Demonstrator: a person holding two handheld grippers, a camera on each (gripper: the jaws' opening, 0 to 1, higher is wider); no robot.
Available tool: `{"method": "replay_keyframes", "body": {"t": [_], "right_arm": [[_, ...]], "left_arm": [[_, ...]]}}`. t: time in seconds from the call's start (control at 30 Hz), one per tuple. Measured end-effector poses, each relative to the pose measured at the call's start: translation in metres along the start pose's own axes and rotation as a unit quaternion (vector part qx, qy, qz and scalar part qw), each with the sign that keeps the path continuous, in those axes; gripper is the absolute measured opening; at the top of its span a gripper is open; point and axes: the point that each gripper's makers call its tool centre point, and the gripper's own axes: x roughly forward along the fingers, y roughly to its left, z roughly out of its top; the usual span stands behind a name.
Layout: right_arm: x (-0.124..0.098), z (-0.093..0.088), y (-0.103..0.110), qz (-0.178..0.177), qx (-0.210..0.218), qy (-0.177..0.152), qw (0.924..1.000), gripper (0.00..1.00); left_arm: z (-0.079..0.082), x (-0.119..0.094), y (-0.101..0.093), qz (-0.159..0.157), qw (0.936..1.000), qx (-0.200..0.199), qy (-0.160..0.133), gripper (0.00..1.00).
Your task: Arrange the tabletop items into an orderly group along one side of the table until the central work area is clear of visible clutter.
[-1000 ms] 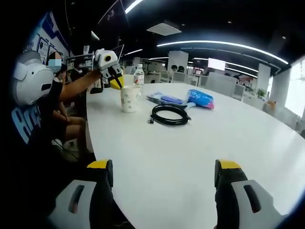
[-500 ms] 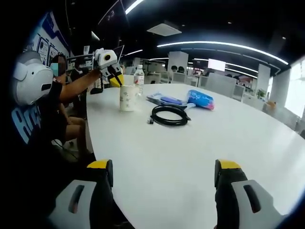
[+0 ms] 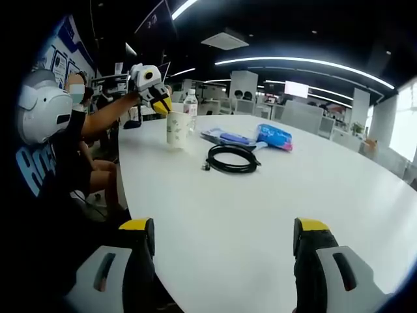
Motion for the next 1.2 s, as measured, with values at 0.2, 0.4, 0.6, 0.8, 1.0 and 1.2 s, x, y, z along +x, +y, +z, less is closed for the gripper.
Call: {"method": "replay_keyframes", "body": {"t": [0.2, 0.4, 0.6, 0.8, 1.0, 1.2], "right_arm": [[0.001, -0.002, 0.0, 0.001, 0.0, 0.004, 1.0, 0.84], [0.0, -0.001, 0.001, 0.002, 0.0, 0.001, 1.0, 0.84], [0.0, -0.002, 0.001, 0.002, -0.001, 0.004, 1.0, 0.84], [0.001, -0.001, 0.001, 0.002, 0.0, 0.004, 1.0, 0.84], [0.003, 0.0, 0.002, 0.004, -0.001, 0.003, 1.0, 0.84], [0.003, -0.001, 0.001, 0.004, 0.0, 0.004, 1.0, 0.84]], "left_arm": [[-0.003, -0.005, 0.008, 0.014, 0.9999, -0.005, 0.001, 0.0], [-0.008, -0.012, 0.017, 0.031, 0.9995, -0.008, 0.005, 0.0], [-0.013, -0.019, 0.026, 0.049, 0.9987, -0.005, 0.015, 0.0], [-0.015, -0.026, 0.033, 0.061, 0.998, -0.005, 0.018, 0.0], [-0.021, -0.035, 0.042, 0.077, 0.9966, -0.005, 0.029, 0.0], [-0.031, -0.043, 0.056, 0.097, 0.9942, -0.007, 0.045, 0.0]]}}
